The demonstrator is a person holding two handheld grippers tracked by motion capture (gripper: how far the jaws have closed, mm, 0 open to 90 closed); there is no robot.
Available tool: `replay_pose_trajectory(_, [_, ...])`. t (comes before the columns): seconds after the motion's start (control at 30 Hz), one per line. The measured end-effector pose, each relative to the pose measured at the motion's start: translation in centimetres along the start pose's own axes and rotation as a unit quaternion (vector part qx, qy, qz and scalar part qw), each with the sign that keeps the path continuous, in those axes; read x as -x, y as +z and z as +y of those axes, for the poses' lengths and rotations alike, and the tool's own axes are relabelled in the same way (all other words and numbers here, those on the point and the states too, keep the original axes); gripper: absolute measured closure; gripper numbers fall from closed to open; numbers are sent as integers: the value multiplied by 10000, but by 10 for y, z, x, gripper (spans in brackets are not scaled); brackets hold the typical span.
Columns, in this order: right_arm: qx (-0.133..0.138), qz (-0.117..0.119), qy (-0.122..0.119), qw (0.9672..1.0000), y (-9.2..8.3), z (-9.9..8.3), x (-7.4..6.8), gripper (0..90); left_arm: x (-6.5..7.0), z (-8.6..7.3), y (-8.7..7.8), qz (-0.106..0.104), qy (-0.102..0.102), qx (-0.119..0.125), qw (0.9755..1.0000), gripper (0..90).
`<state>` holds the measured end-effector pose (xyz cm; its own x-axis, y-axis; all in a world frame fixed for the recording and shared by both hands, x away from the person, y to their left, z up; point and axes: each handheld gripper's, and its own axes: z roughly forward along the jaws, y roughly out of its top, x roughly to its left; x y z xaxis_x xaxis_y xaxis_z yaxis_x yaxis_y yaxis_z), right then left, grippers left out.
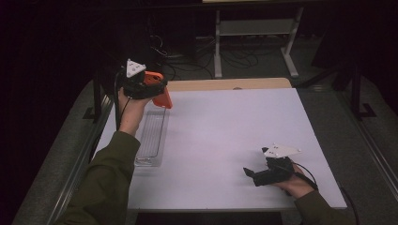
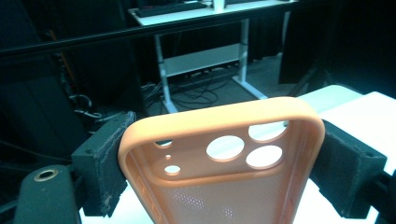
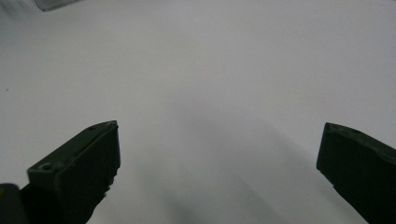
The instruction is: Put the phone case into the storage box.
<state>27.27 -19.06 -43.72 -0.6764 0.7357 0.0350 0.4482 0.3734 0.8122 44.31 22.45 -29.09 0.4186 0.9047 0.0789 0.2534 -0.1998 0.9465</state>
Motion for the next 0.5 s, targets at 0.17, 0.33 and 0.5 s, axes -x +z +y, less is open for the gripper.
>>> replay_pose_trajectory(0.17, [-17,7,14,10000,0,0,0,0,-7,-4,4,203,-112,-51,9997,151])
replay_pose_trajectory(0.33, [-21,7,34,10000,-1,0,0,0,-14,-7,9,346,-141,-158,9992,151])
replay_pose_trajectory(0.5, [-13,19,31,10000,-1,0,-1,0,-20,-12,16,540,-191,-255,9980,151])
